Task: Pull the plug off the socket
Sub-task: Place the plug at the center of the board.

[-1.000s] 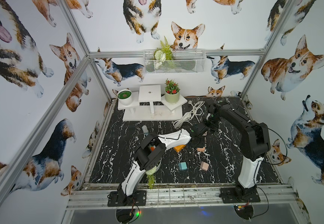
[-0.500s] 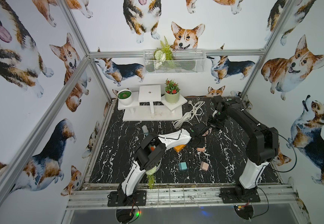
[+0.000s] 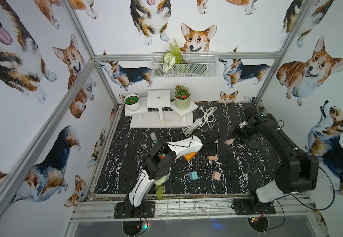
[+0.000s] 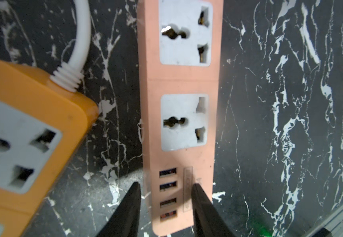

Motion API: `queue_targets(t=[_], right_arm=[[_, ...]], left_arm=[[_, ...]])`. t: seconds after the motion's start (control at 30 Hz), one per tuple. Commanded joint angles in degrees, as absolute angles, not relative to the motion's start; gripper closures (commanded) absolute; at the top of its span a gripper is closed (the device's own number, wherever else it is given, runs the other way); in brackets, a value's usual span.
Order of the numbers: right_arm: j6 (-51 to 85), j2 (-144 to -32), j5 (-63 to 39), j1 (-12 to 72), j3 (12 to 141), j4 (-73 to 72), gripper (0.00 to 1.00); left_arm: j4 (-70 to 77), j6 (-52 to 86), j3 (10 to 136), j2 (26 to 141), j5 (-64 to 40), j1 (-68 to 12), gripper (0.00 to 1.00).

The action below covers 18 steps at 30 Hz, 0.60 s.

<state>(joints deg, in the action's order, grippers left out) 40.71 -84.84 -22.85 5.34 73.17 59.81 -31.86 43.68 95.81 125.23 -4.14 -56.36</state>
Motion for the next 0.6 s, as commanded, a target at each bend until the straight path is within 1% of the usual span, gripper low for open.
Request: queue_targets(t=[0.0,0.1,0.27,0.43,0.57], right_arm=[[42.5,-80.47,-26.06,3.56,67.36,53.31,1.0],[43.46,-75.68,-28.12,1.66,60.74,49.13,1.0],[44.38,-70.1,-31.16,0.46,51.19,42.87,1.0],[44.73,-66.05,-33.63,0.46,42.21,36.91,1.0],[43.71,-64.97,-35.97,0.51,37.13,33.97,1.0]], left_arm=[[-43.67,41.93,95.49,126.66,-1.48,-56.37,0.54],[-43.84,41.43,95.93,126.47,-1.43,-56.41,0.5],[-42.98,40.88,97.2,125.38,-1.71,-56.34,0.39],[-43.15,40.61,100.27,124.72,-1.88,-56.41,0.35],[-43.33,40.41,102.83,123.97,-2.19,-56.4,0.34]])
